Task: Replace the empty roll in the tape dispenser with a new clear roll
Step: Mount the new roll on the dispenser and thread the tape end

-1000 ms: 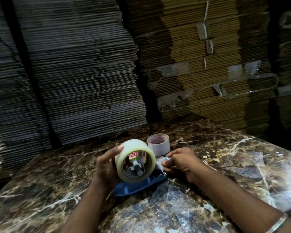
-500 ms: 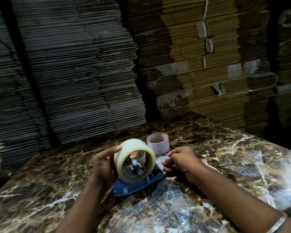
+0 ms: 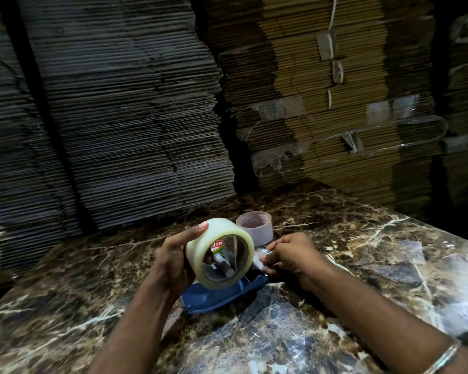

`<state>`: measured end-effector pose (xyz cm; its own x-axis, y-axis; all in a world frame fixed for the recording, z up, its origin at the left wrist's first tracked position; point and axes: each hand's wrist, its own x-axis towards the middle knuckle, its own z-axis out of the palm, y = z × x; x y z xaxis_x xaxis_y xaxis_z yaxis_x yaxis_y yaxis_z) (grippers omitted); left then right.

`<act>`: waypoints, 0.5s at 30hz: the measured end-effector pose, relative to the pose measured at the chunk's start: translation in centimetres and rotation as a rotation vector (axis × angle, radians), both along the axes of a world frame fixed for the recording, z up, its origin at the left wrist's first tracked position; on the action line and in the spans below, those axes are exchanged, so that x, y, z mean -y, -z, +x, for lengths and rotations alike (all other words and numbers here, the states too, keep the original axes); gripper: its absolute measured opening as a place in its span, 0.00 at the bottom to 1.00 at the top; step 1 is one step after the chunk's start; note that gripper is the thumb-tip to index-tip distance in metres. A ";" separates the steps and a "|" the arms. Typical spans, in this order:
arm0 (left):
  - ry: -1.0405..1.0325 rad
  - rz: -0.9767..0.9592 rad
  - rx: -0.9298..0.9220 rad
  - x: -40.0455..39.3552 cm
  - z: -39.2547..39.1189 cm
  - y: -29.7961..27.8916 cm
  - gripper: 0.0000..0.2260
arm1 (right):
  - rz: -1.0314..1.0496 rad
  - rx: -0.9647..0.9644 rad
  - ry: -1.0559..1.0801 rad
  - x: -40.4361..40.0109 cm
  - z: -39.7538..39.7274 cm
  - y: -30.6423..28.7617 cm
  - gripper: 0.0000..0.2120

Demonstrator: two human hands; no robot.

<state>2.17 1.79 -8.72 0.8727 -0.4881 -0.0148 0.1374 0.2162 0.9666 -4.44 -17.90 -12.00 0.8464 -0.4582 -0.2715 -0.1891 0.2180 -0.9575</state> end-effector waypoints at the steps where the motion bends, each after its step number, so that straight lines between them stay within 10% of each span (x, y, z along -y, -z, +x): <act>1: 0.004 -0.006 0.006 0.0 0.0 0.1 0.15 | -0.002 0.000 -0.003 0.0 0.0 0.0 0.09; 15: -0.025 -0.083 0.079 -0.5 -0.1 0.2 0.13 | 0.058 -0.048 0.030 0.6 0.1 -0.1 0.09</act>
